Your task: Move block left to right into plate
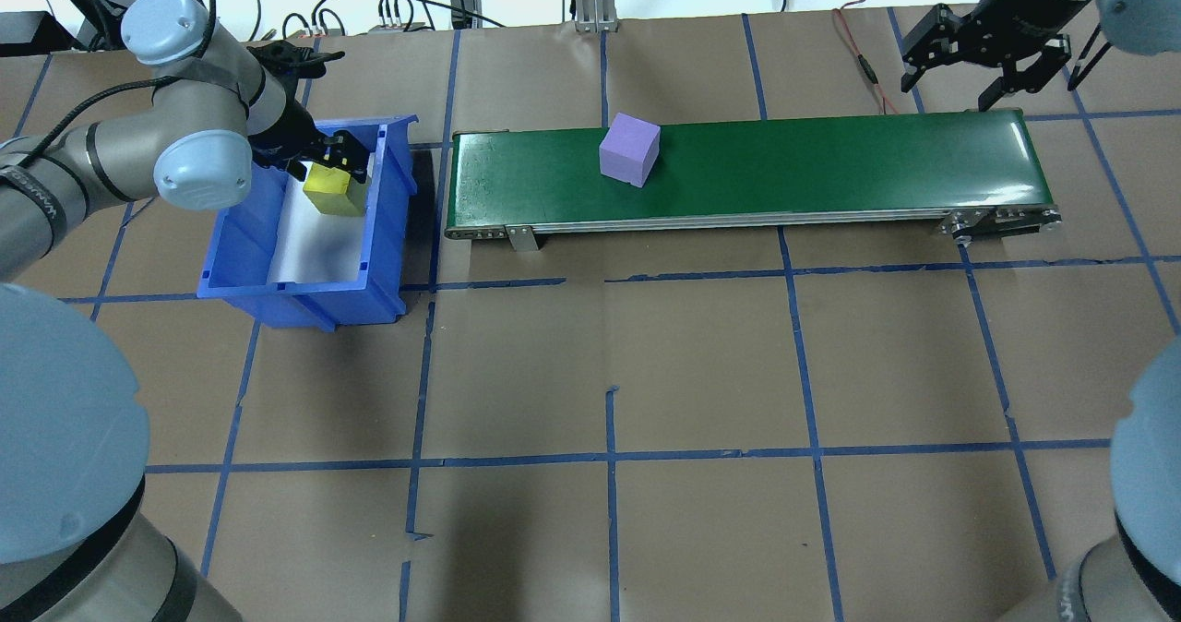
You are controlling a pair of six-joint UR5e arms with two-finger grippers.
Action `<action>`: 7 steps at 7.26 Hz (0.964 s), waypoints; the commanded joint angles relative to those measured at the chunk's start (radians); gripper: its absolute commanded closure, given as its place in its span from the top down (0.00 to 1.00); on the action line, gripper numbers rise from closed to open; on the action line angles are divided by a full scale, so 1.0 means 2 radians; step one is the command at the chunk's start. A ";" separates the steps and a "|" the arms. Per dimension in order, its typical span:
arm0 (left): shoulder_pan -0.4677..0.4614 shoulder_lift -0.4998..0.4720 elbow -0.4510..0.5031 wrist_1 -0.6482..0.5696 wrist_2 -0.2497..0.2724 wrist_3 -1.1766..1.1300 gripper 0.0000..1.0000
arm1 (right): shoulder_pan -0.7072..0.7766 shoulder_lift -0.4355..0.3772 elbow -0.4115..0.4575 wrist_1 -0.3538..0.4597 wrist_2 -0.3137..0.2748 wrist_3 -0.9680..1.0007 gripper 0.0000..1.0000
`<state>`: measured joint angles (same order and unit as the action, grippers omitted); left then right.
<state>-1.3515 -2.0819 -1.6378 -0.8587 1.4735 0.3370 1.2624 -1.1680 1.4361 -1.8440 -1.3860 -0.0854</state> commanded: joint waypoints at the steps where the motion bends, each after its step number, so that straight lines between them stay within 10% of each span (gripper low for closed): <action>1: -0.001 0.008 -0.003 0.005 0.000 -0.002 0.28 | -0.011 0.021 0.008 -0.019 0.009 -0.036 1.00; 7: -0.113 0.124 0.016 -0.044 -0.026 -0.116 0.26 | -0.017 0.026 0.027 -0.054 0.030 -0.052 1.00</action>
<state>-1.5060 -1.8348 -1.6132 -0.9440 1.4240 0.1972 1.2297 -1.1168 1.4874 -1.9315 -1.3273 -0.1896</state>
